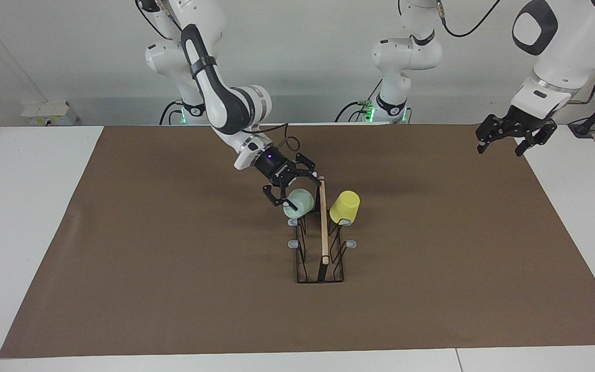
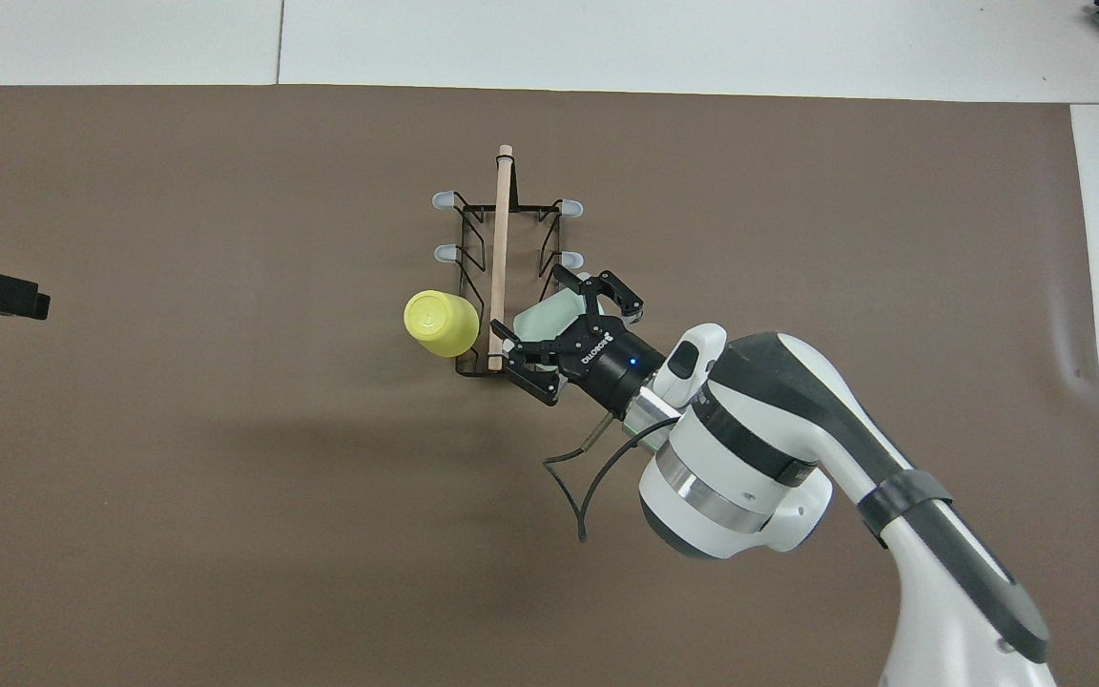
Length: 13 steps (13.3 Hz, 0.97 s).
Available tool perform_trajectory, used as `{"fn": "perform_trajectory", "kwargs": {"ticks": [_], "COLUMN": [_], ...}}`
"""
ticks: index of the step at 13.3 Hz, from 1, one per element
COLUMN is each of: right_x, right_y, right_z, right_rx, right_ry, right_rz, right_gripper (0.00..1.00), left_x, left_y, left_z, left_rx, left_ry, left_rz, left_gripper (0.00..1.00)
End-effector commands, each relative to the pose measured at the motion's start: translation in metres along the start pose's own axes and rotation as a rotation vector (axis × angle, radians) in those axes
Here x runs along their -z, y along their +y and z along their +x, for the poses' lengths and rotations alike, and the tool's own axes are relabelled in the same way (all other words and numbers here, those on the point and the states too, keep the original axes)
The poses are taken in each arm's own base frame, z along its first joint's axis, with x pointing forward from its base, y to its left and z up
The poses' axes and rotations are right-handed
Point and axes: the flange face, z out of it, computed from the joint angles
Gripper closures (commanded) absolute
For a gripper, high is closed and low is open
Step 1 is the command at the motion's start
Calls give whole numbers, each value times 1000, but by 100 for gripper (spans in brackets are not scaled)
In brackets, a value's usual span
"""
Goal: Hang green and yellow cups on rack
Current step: 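Lower the green cup onto a rack peg and open the right gripper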
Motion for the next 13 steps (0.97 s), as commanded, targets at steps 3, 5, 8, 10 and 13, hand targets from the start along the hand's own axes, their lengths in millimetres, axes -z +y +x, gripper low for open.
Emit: {"fn": "perform_trajectory", "kwargs": {"ticks": [3,5,8,10,13], "right_x": [8,7,19,35,34], "right_y": [-10,-11,-8,-2,-3], "right_z": [9,9,20,36,45], "right_rx": [-55,-58,-27,46,111], "right_ry": [-34,-36,-61,-121,-127], "right_rz": [-48,-46,-78,-136,-126], "right_gripper": [0,0,0,0,0], "left_x": [2,2,1,0,2], "left_y": [4,2,5,8,7], "left_z": [1,0,0,0,0], "left_rx": [-12,-9,-12,-15,-16], "left_ry": [-1,-3,-6,-11,-6], "left_rz": [-15,-15,-16,-17,-17], "left_gripper": [0,0,0,0,0]}}
